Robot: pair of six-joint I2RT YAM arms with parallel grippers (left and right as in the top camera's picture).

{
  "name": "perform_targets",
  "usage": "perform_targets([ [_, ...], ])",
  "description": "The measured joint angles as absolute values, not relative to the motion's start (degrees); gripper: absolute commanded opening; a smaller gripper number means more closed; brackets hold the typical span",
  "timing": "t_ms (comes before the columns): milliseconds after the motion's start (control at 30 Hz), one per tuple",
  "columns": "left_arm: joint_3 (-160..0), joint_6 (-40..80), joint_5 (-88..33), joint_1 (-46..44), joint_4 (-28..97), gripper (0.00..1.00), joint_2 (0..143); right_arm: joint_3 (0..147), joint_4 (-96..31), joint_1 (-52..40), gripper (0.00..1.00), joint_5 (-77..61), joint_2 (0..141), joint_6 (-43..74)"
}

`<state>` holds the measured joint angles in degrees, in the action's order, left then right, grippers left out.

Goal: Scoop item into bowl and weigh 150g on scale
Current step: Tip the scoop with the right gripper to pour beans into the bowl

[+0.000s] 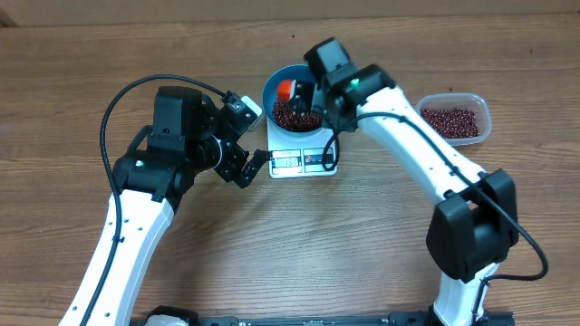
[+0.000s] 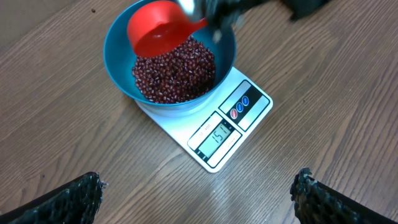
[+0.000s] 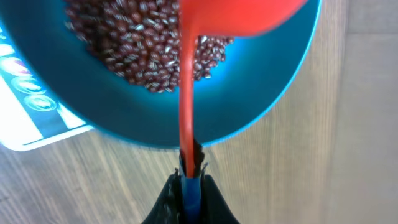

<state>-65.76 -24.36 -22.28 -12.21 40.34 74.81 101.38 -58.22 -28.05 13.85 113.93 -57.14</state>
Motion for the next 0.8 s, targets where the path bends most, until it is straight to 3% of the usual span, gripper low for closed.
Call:
perform_targets([
  [467, -65.76, -24.36, -22.28, -12.21, 40.32, 1.0, 74.81, 107.92, -76.73, -23.77, 0.04, -17.37, 111.92, -50.98],
  [800, -65.76, -24.36, -22.28, -12.21, 40.32, 0.99, 74.81, 107.92, -77.52, -20.38, 0.04, -35.62, 111.92, -35.73],
])
